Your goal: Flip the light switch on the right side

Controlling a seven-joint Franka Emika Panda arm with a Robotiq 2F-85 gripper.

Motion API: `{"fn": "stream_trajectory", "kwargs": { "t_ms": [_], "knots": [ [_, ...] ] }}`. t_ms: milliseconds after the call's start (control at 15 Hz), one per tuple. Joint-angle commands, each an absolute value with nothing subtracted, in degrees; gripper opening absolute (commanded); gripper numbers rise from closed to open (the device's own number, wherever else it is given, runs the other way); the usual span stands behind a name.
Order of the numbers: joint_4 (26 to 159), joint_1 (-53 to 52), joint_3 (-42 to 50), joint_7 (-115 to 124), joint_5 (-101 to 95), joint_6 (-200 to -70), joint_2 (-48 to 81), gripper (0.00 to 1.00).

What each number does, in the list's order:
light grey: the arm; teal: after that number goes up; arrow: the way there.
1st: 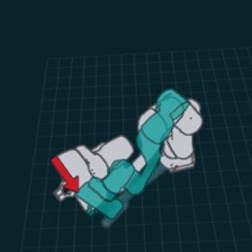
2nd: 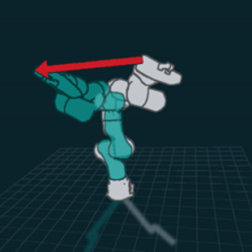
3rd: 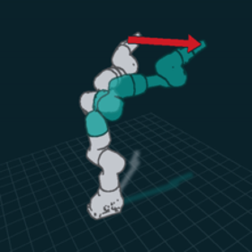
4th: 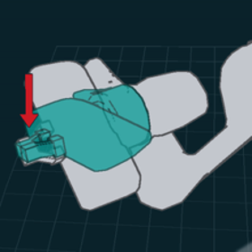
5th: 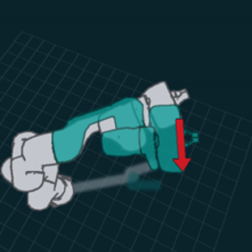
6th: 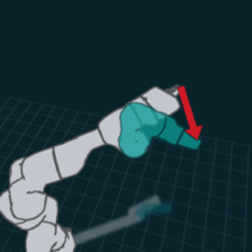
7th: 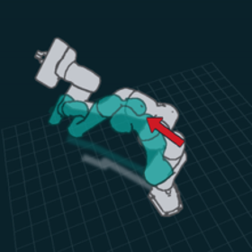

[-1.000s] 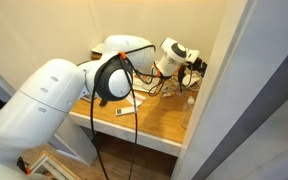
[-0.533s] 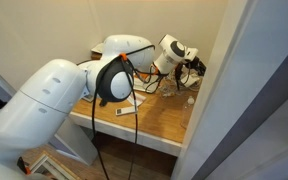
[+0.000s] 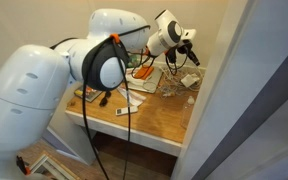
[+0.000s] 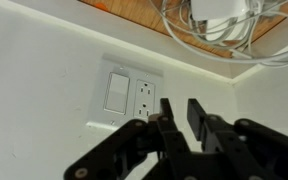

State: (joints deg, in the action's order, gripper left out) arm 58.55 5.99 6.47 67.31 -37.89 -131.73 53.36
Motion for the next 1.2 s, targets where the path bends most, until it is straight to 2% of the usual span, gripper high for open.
{"fn": "stream_trajectory", "kwargs": {
  "t_ms": [0,400,800,1133],
  "knots": [
    [72.13,5.70,5.78,55.37,-29.67,-135.49,42.94,0.57],
    [86.62,3.50,5.40,34.68,-18.67,-135.78,31.36,0.98],
    [102.48,2.32,2.33,18.80,-8.03,-132.83,19.48,1.00],
    [111.04,0.16,2.97,20.06,-6.69,-129.47,12.38,1.00]
  ]
}}
